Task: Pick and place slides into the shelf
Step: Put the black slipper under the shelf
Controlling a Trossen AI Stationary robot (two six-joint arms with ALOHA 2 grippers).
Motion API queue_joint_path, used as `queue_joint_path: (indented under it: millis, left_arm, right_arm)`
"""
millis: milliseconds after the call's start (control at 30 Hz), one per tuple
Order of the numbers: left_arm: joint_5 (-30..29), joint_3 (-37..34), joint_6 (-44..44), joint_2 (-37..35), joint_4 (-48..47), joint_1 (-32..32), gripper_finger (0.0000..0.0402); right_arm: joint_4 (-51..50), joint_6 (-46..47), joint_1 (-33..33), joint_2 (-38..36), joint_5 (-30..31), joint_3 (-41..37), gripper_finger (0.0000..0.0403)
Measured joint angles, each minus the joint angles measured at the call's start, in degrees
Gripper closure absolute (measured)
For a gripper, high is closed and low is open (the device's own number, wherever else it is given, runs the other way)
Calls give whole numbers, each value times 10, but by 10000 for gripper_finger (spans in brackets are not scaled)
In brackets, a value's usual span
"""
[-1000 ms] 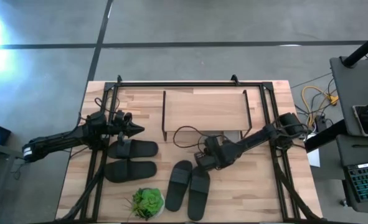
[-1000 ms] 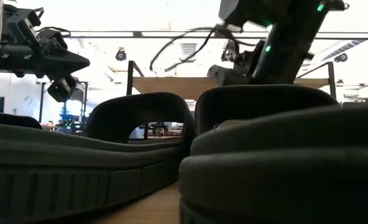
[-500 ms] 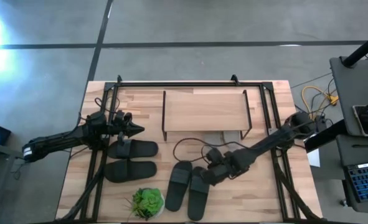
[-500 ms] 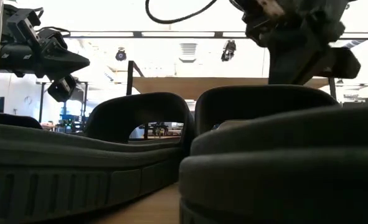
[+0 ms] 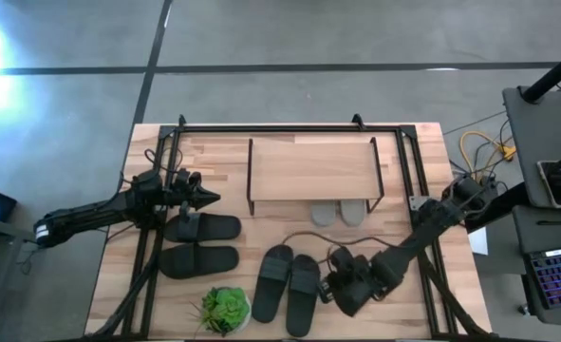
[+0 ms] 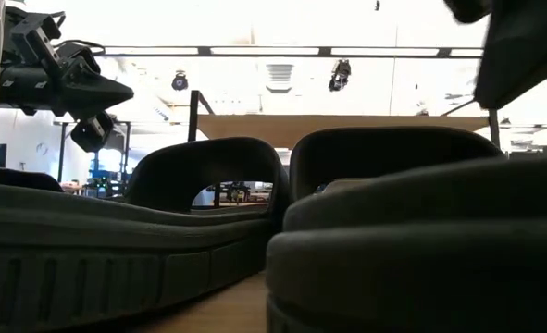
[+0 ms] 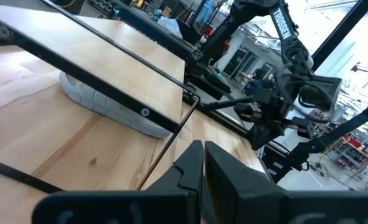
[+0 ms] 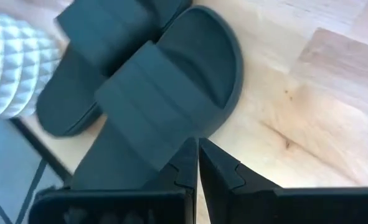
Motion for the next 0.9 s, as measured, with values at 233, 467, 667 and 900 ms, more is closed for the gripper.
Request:
queue_joint_path:
  millis: [233, 467, 667, 900]
  left_arm:
    - [0, 0, 0, 0, 0, 0, 400]
    - [0, 0, 0, 0, 0, 0, 400]
    - [0, 0, 0, 0, 1, 0, 400]
    - [0, 0, 0, 0, 1, 0, 400]
  right_arm:
    - [2, -44, 64, -2, 23, 8, 394]
    - [-24, -46, 125, -3, 102, 28, 394]
    - [-21, -106, 142, 2, 122, 25, 394]
    - [-17, -252, 137, 3, 128, 28, 394]
